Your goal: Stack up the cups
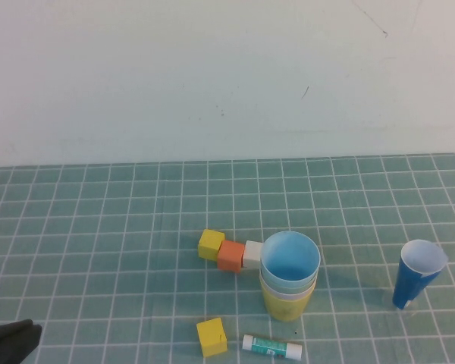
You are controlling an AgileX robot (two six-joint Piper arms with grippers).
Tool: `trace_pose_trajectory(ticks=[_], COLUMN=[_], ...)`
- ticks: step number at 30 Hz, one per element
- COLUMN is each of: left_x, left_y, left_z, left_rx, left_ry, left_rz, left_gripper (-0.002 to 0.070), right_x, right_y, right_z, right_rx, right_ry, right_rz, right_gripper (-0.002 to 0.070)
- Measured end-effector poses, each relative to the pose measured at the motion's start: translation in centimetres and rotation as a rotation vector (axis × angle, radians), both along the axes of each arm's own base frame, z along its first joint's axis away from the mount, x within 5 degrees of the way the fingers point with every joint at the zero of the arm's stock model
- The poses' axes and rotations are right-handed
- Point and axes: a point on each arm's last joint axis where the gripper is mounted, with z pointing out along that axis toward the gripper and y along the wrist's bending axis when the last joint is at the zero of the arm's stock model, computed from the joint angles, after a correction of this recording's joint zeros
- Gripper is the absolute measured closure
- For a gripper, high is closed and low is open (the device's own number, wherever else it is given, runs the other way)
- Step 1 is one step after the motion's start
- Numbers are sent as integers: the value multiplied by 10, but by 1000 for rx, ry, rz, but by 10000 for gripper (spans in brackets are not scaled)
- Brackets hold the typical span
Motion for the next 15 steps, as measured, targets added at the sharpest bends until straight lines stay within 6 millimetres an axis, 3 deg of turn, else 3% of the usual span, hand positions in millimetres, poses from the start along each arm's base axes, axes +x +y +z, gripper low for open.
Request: trace_pose_trajectory(ticks=[8,15], left_x=[0,0], left_y=[0,0], left_z=[0,0], left_rx=[0,0], left_ry=[0,0], left_rz=[0,0], left_gripper=[677,677], right_x=[15,17], right_y=[12,-5], right_z=[-44,-87], right_rx=[175,242], right_ry=[-167,-215], right_rz=[-19,-226], right_gripper=[678,678])
